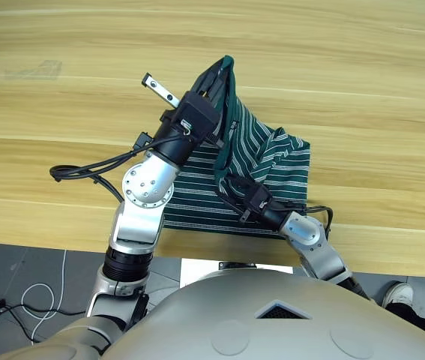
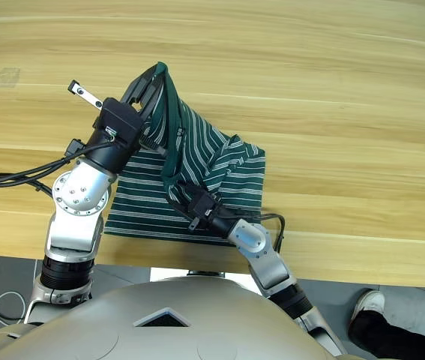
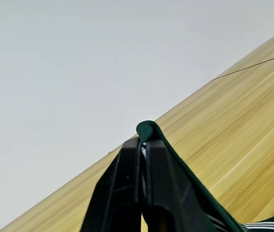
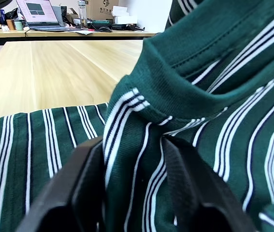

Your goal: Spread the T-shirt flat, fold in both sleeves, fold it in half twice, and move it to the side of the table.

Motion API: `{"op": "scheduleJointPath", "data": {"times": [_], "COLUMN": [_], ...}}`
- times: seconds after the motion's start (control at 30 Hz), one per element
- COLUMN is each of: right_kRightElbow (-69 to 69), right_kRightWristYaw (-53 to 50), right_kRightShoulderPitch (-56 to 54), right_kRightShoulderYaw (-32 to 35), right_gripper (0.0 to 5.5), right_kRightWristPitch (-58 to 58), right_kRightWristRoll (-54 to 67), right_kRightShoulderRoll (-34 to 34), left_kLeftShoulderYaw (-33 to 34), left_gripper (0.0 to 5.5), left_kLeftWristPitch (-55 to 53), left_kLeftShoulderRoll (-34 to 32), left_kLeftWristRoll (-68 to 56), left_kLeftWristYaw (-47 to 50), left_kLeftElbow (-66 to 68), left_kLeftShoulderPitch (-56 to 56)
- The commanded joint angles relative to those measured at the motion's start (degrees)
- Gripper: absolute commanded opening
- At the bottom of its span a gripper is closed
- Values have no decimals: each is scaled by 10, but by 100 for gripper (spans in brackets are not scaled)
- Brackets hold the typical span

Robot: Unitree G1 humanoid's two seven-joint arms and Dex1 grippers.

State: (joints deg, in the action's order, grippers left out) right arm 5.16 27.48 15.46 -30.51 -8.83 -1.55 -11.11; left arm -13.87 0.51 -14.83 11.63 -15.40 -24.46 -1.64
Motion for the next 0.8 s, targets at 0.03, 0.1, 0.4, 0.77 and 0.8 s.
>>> {"op": "scheduleJointPath", "data": {"times": [0.03,0.1,0.4,0.77,0.8], "right_kRightElbow": [-9,-11,-16,55,65], "right_kRightWristYaw": [-4,-3,5,42,49], "right_kRightShoulderPitch": [-10,-11,-58,-201,-209], "right_kRightShoulderYaw": [1,0,50,273,282], "right_gripper": [131,98,5,5,5], "right_kRightWristPitch": [-10,-12,-17,23,33], "right_kRightWristRoll": [-12,-14,3,163,177], "right_kRightShoulderRoll": [-1,-1,-16,-93,-101], "left_kLeftShoulderYaw": [7,8,59,165,167], "left_gripper": [0,0,0,0,0], "left_kLeftWristPitch": [2,5,19,87,86], "left_kLeftShoulderRoll": [-3,-3,-32,-156,-161], "left_kLeftWristRoll": [3,3,1,-41,-49], "left_kLeftWristYaw": [2,4,12,-74,-84], "left_kLeftElbow": [13,24,54,7,2], "left_kLeftShoulderPitch": [-4,-3,-16,-89,-90]}}
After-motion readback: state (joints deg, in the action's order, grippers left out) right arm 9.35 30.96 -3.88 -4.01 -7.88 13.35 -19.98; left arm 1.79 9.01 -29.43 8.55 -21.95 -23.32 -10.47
